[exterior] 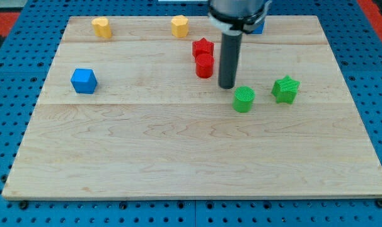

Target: Move the green circle to the bottom left

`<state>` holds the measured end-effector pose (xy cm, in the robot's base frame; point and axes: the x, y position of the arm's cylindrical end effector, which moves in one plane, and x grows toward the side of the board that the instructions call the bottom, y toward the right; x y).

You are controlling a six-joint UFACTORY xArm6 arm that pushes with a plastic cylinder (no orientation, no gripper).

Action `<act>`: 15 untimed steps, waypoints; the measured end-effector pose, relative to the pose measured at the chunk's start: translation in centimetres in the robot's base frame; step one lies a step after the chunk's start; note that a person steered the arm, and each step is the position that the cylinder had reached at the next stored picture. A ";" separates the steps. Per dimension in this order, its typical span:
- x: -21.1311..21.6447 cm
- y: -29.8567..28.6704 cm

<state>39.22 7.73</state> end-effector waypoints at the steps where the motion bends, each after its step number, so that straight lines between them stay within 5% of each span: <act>1: 5.2 1.6; 2: 11.5 -2.8; 4: 9.4 1.1; 6: 11.5 4.8; 8: 15.3 -4.9; 10: 16.9 -0.8; 11: 19.6 -9.4; 12: 17.5 -16.2; 13: 17.8 -6.0; 14: 16.4 -6.7; 15: 15.0 0.2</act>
<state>54.21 7.92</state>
